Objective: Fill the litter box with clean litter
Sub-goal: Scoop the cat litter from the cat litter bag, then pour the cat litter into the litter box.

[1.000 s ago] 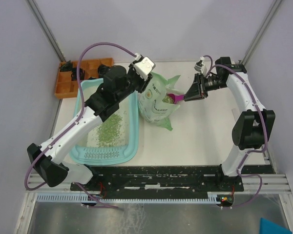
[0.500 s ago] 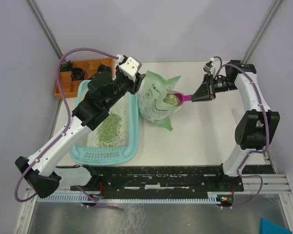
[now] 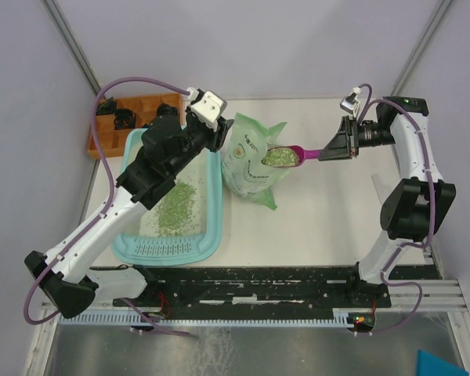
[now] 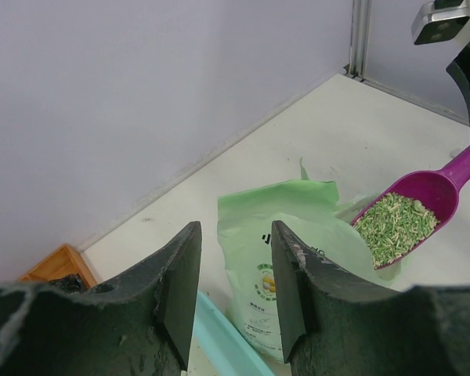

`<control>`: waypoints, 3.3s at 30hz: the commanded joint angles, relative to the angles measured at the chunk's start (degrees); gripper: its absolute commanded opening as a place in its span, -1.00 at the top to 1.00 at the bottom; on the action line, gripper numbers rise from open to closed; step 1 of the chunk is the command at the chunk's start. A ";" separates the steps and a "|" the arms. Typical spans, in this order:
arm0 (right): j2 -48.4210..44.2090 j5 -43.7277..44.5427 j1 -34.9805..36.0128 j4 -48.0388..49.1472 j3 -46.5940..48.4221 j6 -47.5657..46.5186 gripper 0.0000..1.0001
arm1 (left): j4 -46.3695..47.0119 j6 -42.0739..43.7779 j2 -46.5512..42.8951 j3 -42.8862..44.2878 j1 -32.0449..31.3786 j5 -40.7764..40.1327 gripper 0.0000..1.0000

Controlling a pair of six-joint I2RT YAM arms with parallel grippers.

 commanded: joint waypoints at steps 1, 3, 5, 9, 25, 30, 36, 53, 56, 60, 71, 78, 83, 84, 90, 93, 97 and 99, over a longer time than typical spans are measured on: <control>-0.09 -3.93 -1.72 -8.89 2.11 -4.62 0.97 | 2.57 -2.39 -1.85 2.07 -0.20 0.19 0.04; 0.08 -4.10 -2.24 -8.85 2.09 -4.38 0.96 | 2.32 -2.62 -2.39 2.47 -0.25 0.21 0.04; 0.33 -4.17 -2.63 -8.89 2.15 -4.28 0.96 | 1.95 -2.78 -2.90 2.75 -0.22 0.21 0.04; 0.99 -4.88 -3.02 -8.93 2.09 -3.48 0.96 | 1.70 -3.19 -3.85 2.69 -0.22 0.07 0.04; -0.48 -7.13 -3.84 -8.92 4.11 4.86 0.96 | 1.02 -3.05 -5.16 1.36 -0.22 -0.76 0.04; -1.53 -6.71 -4.63 -8.92 4.26 7.23 0.96 | 0.83 -2.55 -5.44 1.27 -0.17 -1.15 0.04; -2.91 -6.54 -5.62 -8.91 4.26 9.55 0.96 | 0.39 -1.90 -5.93 1.49 -0.20 -1.72 0.04; -5.86 -9.94 -6.13 -3.66 6.78 18.44 0.96 | -0.04 -1.66 -7.03 0.33 -0.22 -2.61 0.04; -6.41 -10.38 -6.12 -2.68 6.99 19.99 0.96 | -0.16 -1.65 -7.43 0.14 -0.22 -2.82 0.04; -7.43 -11.28 -6.09 -0.26 6.90 23.17 0.96 | -0.25 -1.65 -7.73 -0.12 -0.20 -3.04 0.04; -12.24 -12.34 -5.78 13.82 4.51 37.34 0.96 | -0.19 -2.11 -8.60 -0.96 -0.22 -3.01 0.04; -19.68 -11.67 -2.50 46.15 -5.91 65.44 0.96 | -0.08 -2.34 -9.31 -0.92 -0.18 -3.90 0.05; -22.83 -11.24 0.65 86.25 -16.34 96.57 0.96 | -0.50 -2.30 -10.06 -1.09 -0.22 -5.08 0.05; -22.43 -11.10 1.30 85.27 -15.87 96.36 0.96 | -0.54 -2.30 -10.24 -1.17 -0.20 -5.39 0.05; -20.43 -9.45 5.41 81.54 -12.55 93.47 0.97 | -0.98 -2.31 -11.49 -1.73 -0.18 -6.64 0.05; -19.58 -8.82 7.15 81.29 -11.53 93.48 0.96 | -1.09 -2.33 -12.56 -2.25 -0.19 -7.19 0.05; -18.52 -8.03 9.48 81.24 -10.17 93.45 0.96 | -0.94 -2.57 -13.74 -2.91 -0.19 -7.71 0.05; -18.07 -7.59 10.54 81.20 -9.68 93.31 0.96 | -0.89 -2.56 -14.35 -3.03 -0.17 -8.37 0.05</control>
